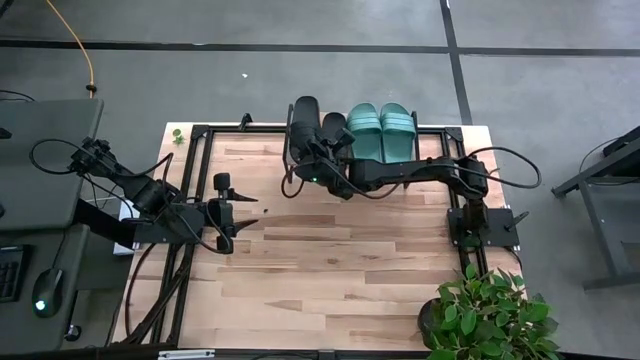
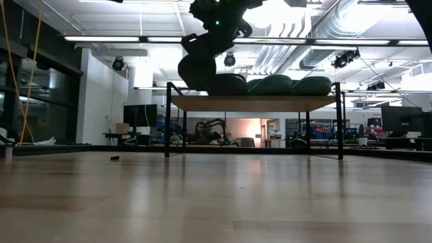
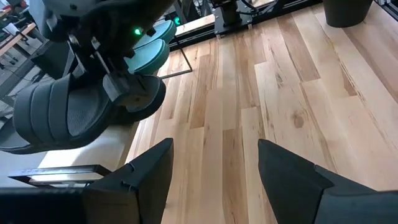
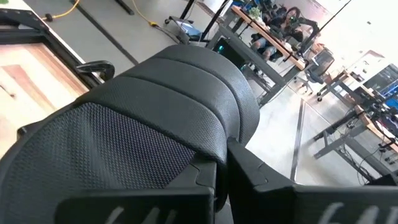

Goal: Pick and place slides into the shelf
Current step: Put the black slide on the shelf

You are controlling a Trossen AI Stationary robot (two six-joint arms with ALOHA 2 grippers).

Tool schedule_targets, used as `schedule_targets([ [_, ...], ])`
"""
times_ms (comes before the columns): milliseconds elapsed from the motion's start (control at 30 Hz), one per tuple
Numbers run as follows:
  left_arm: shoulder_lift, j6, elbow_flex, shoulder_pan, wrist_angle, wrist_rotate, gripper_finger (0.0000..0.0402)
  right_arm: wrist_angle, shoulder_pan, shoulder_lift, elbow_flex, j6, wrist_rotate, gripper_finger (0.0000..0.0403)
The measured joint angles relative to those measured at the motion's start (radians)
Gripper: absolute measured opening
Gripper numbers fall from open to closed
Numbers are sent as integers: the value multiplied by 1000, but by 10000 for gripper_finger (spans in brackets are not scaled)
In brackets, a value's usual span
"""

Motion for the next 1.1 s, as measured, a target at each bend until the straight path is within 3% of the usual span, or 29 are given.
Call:
schedule_targets([
  [433,1,0,1,0,4,0,216,124,-13,37,1,-49,-68,0],
  [1100,1,0,1,0,5,0,216,175,-13,39,0,-103,-78,0],
])
